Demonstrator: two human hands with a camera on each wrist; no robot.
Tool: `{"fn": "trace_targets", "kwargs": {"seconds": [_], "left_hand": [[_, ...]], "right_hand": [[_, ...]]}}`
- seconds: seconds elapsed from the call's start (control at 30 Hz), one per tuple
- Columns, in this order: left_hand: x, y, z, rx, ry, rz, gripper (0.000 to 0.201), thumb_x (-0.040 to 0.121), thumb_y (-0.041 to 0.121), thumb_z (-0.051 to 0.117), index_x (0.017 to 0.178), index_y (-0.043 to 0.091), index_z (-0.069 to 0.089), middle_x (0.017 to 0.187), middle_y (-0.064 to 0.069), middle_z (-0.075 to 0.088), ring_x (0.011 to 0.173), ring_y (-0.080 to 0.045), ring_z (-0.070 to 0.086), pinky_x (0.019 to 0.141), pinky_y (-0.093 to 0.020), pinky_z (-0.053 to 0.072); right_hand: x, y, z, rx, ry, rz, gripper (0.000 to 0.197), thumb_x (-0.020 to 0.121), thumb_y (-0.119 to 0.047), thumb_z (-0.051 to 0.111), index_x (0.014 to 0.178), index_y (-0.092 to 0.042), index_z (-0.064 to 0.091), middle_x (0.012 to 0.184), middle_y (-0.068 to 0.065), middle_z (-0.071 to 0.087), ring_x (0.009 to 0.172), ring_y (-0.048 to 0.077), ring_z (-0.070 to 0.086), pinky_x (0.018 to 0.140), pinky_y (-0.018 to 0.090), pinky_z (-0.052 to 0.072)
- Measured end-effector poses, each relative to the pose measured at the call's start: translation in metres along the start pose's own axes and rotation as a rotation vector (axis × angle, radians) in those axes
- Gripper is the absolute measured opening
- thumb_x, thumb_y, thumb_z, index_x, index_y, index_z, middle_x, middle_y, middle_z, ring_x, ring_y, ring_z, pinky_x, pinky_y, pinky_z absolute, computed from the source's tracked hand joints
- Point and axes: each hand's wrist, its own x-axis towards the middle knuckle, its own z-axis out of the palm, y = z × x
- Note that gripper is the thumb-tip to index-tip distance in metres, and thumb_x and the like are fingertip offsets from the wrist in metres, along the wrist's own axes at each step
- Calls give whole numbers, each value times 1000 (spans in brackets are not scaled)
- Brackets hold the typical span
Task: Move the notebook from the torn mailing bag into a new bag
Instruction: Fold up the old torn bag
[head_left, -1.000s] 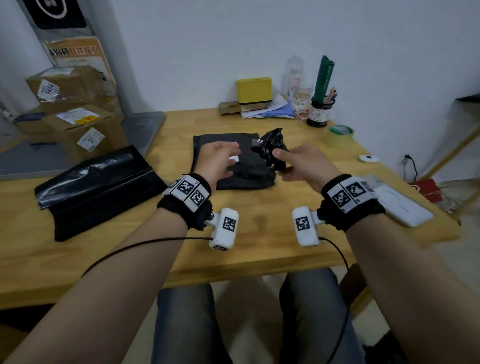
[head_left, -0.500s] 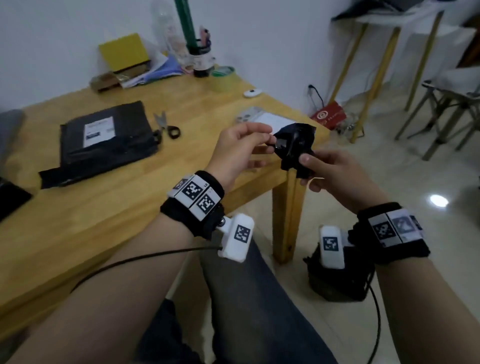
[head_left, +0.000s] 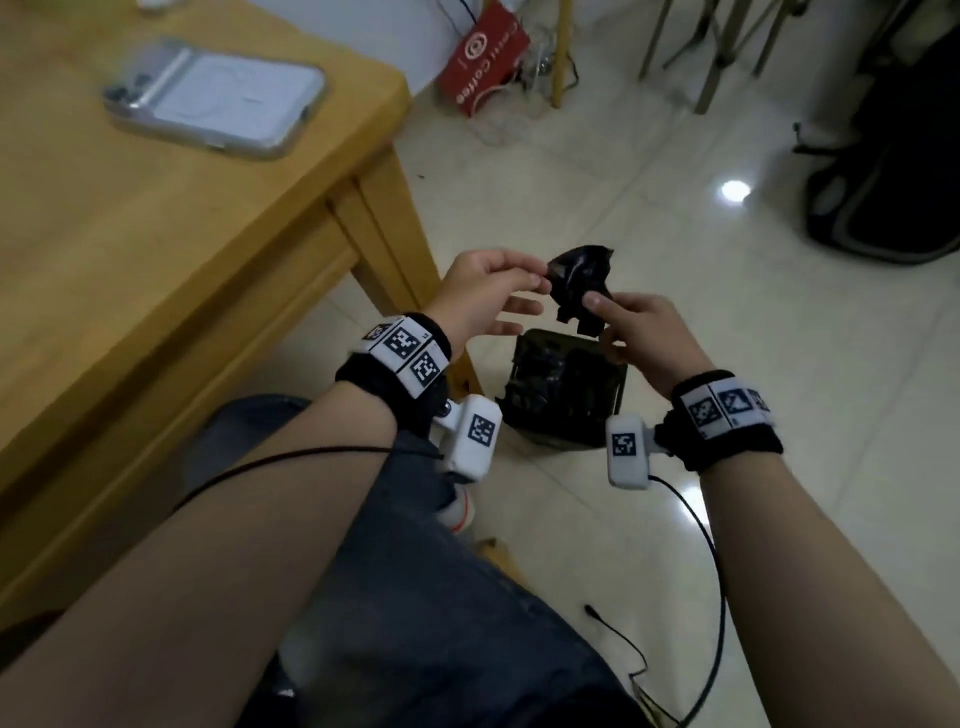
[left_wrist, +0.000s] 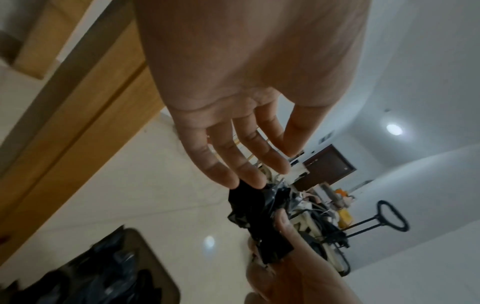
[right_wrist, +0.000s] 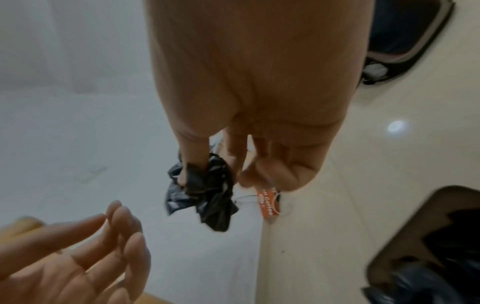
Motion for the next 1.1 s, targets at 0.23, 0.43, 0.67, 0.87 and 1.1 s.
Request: {"fn": "trace_targets", "kwargs": {"seconds": [0.23,0.43,0.67,0.87,1.1], "left_hand": [[59,-68,7,-158,58,-316,14,95,10,58,102,15,69,94,-3,75,85,-22,71,74,-36,56],[92,-115,-4,-256,138,-532,13,97,13,53,99,19,65,92,3,71,84,-18,68,76,-32,52],[121,-149,-16,-304,168,-663,15,98,13,50,97,21,63,88,5,69,80,-16,66,71,-30,51],[129,-166,-13,-301,170,-693,15,98,12,50,94,19,63,88,3,69,80,-17,66,70,-31,51],[135,-170,-2,-300,173,-703,15,98,12,49,97,19,63,89,3,68,80,-17,66,70,-32,51]], "right_hand": [[45,95,1,-145,108,363,42,75,-43,87,84,-3,77,68,4,69,66,22,66,62,33,53],[90,139,37,-207,20,618,42,85,-39,80,68,-12,53,64,6,53,49,20,47,47,27,35],[132,176,41,-425,71,718,48,76,-42,86,97,-7,61,89,11,65,81,29,63,69,34,50],[154,181,46,-427,117,719,23,85,-20,80,86,1,71,85,14,74,72,28,68,63,35,56],[150,168,46,381,45,893,72,105,-52,41,149,6,41,134,25,57,111,40,59,84,48,46]]}}
